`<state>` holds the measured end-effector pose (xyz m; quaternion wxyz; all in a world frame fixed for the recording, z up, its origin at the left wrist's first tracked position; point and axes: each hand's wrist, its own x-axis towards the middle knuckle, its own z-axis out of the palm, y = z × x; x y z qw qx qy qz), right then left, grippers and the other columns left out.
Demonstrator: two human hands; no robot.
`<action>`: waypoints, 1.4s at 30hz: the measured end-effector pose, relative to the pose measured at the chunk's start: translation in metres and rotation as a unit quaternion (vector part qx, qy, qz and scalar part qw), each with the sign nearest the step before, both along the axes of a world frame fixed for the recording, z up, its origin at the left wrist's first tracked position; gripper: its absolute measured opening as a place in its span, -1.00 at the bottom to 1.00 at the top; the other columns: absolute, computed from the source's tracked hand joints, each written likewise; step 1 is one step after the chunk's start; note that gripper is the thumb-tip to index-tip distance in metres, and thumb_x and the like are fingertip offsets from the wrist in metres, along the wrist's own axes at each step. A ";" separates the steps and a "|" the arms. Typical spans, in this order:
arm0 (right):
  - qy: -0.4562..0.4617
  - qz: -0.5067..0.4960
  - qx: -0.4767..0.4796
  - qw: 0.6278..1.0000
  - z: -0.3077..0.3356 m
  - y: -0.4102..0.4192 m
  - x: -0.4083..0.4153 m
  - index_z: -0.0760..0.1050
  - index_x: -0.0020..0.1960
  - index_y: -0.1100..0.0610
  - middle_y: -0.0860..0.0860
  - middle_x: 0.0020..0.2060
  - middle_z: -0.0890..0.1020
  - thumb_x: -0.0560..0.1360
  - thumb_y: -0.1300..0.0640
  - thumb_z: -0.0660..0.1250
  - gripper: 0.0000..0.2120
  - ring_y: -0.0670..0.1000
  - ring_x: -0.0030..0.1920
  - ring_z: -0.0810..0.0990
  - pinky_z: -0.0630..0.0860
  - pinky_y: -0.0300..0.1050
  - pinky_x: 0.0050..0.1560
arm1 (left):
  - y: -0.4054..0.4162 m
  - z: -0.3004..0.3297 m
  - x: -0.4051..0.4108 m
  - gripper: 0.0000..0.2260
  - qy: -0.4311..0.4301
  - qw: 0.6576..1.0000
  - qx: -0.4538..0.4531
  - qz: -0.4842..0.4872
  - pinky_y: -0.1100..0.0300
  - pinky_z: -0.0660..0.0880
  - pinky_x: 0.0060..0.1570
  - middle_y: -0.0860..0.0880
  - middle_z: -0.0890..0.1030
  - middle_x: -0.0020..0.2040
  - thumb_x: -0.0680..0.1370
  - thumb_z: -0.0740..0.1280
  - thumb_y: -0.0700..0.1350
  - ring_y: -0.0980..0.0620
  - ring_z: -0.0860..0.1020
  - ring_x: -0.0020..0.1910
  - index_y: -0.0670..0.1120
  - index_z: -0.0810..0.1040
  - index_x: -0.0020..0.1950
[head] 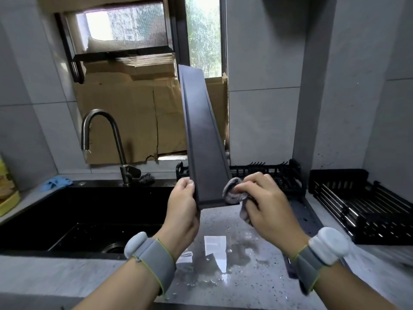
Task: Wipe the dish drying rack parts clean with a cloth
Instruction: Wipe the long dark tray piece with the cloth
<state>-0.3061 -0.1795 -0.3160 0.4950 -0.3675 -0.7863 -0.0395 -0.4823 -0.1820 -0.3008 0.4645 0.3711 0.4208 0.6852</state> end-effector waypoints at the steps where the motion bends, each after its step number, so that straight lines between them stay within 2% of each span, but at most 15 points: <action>1: 0.024 -0.013 -0.006 1.000 0.000 0.000 0.002 0.63 -0.01 0.13 -0.11 -0.03 0.49 0.37 0.39 0.24 -0.68 0.05 -0.03 0.48 0.53 0.04 -0.07 | 0.000 0.002 0.000 -0.71 -0.001 1.000 -0.005 0.002 0.31 0.46 -0.43 -0.01 0.57 -0.30 0.71 0.07 -0.23 0.14 0.51 -0.39 -0.09 0.44 -0.16; 3: 0.045 -0.024 -0.005 0.999 -0.002 -0.003 0.000 0.62 0.00 0.13 -0.11 -0.03 0.46 0.38 0.34 0.19 -0.69 0.07 -0.04 0.51 0.56 0.07 -0.12 | 0.001 0.006 -0.001 -0.71 -0.014 1.000 -0.010 0.006 0.27 0.41 -0.39 -0.03 0.57 -0.27 0.71 0.07 -0.23 0.11 0.48 -0.37 -0.08 0.45 -0.15; 6: 0.039 -0.024 -0.003 0.999 -0.006 -0.011 -0.004 0.61 0.02 0.13 -0.13 -0.01 0.43 0.41 0.26 0.14 -0.68 0.08 -0.07 0.53 0.57 0.05 -0.17 | 0.001 0.008 0.002 -0.74 -0.053 0.999 -0.012 0.001 0.15 0.42 -0.20 -0.11 0.56 -0.16 0.71 0.07 -0.24 0.04 0.49 -0.24 -0.12 0.49 -0.07; 10: 0.010 -0.067 0.034 0.997 -0.006 -0.021 -0.011 0.60 -0.02 0.18 -0.04 -0.06 0.48 0.38 0.31 0.23 -0.76 0.03 -0.06 0.46 0.49 -0.06 -0.07 | 0.001 0.012 0.006 -0.76 -0.096 0.995 -0.029 0.002 0.09 0.51 -0.05 -0.13 0.60 -0.14 0.71 0.08 -0.25 -0.03 0.56 -0.17 -0.15 0.51 -0.01; 15: -0.031 -0.066 0.057 0.996 -0.008 -0.033 -0.025 0.57 -0.06 0.20 0.01 -0.08 0.48 0.37 0.29 0.22 -0.80 0.05 -0.11 0.41 0.43 -0.10 -0.07 | 0.001 0.011 0.017 -0.75 -0.108 0.994 -0.026 0.001 0.11 0.52 -0.15 -0.14 0.58 -0.21 0.70 0.07 -0.26 -0.04 0.55 -0.25 -0.13 0.48 -0.08; 19: -0.034 -0.050 0.045 0.997 -0.003 -0.036 -0.035 0.57 -0.04 0.19 0.00 -0.06 0.49 0.37 0.29 0.21 -0.77 0.07 -0.10 0.43 0.44 -0.07 -0.06 | -0.001 0.011 0.025 -0.78 -0.105 0.994 -0.018 -0.004 0.08 0.55 -0.14 -0.21 0.58 -0.15 0.69 0.05 -0.24 -0.13 0.57 -0.19 -0.15 0.49 0.02; 23: -0.075 0.017 0.034 0.996 0.000 -0.042 -0.045 0.56 -0.08 0.20 -0.01 -0.03 0.49 0.35 0.29 0.16 -0.76 0.04 -0.09 0.41 0.45 -0.10 -0.05 | -0.008 0.008 0.028 -0.73 -0.095 0.994 -0.038 -0.044 0.20 0.46 -0.39 -0.12 0.46 -0.32 0.70 0.06 -0.19 -0.01 0.47 -0.38 -0.08 0.40 -0.17; 26: -0.092 0.016 0.034 0.995 0.001 -0.037 -0.027 0.60 -0.02 0.17 0.00 -0.04 0.50 0.36 0.33 0.25 -0.74 0.05 -0.08 0.44 0.47 -0.11 -0.04 | -0.010 0.008 0.020 -0.81 -0.048 0.998 -0.003 -0.039 0.15 0.53 -0.31 -0.19 0.53 -0.19 0.70 0.08 -0.24 -0.05 0.54 -0.28 -0.17 0.46 0.00; 28: -0.066 -0.018 0.022 0.997 0.003 -0.026 -0.010 0.62 -0.02 0.19 -0.01 -0.07 0.49 0.35 0.37 0.30 -0.74 0.05 -0.09 0.46 0.55 0.00 -0.10 | -0.009 0.007 0.009 -0.78 0.006 1.000 0.012 -0.014 0.13 0.46 -0.25 -0.15 0.56 -0.20 0.71 0.08 -0.24 -0.01 0.52 -0.27 -0.16 0.45 -0.06; 30: -0.010 -0.042 -0.018 0.999 0.007 -0.017 0.002 0.63 -0.02 0.19 -0.07 -0.07 0.46 0.38 0.40 0.29 -0.74 0.06 -0.12 0.51 0.58 0.08 -0.18 | -0.009 0.005 0.003 -0.78 0.051 0.998 0.017 -0.010 0.15 0.33 -0.30 -0.10 0.51 -0.25 0.71 0.08 -0.24 0.04 0.41 -0.32 -0.15 0.42 -0.09; 33: 0.067 -0.013 -0.045 0.997 0.024 -0.017 -0.005 0.64 0.02 0.11 -0.10 -0.05 0.43 0.44 0.39 0.27 -0.71 0.06 -0.15 0.59 0.60 0.01 -0.17 | -0.007 0.002 0.003 -0.83 0.077 0.997 0.023 -0.002 0.16 0.24 -0.37 -0.11 0.40 -0.32 0.70 0.11 -0.26 0.06 0.31 -0.41 -0.17 0.36 -0.08; 35: 0.039 -0.012 -0.006 0.999 0.035 -0.024 -0.021 0.64 0.02 0.08 -0.08 -0.06 0.44 0.40 0.33 0.26 -0.70 0.04 -0.07 0.53 0.52 -0.09 -0.06 | -0.006 0.001 0.007 -0.84 0.081 0.996 0.022 0.000 0.15 0.25 -0.38 -0.13 0.38 -0.36 0.68 0.14 -0.30 0.03 0.32 -0.44 -0.17 0.36 -0.09; 37: -0.017 -0.010 0.011 1.000 0.039 -0.026 -0.036 0.65 0.02 0.10 -0.02 -0.06 0.46 0.36 0.27 0.26 -0.70 0.04 -0.04 0.45 0.44 -0.11 -0.04 | -0.008 0.002 0.011 -0.87 0.079 0.996 0.022 -0.022 0.14 0.27 -0.41 -0.16 0.40 -0.34 0.61 0.17 -0.38 0.01 0.35 -0.45 -0.18 0.40 -0.05; 40: -0.095 -0.028 -0.030 0.995 0.035 -0.019 -0.046 0.62 0.06 0.14 0.03 -0.05 0.47 0.40 0.13 0.17 -0.66 0.06 -0.04 0.41 0.46 -0.04 -0.06 | -0.013 0.003 0.010 -0.84 0.056 0.997 0.008 -0.053 0.19 0.34 -0.52 -0.16 0.45 -0.39 0.57 0.18 -0.43 0.01 0.39 -0.51 -0.20 0.43 -0.01; 42: -0.124 -0.024 -0.044 0.991 0.030 -0.016 -0.046 0.60 0.07 0.12 0.03 -0.04 0.46 0.42 0.05 0.07 -0.60 0.06 -0.03 0.40 0.45 -0.06 -0.06 | -0.014 0.003 0.003 -0.85 0.034 0.998 -0.009 -0.059 0.19 0.35 -0.50 -0.16 0.47 -0.37 0.56 0.22 -0.43 -0.01 0.39 -0.47 -0.20 0.42 -0.02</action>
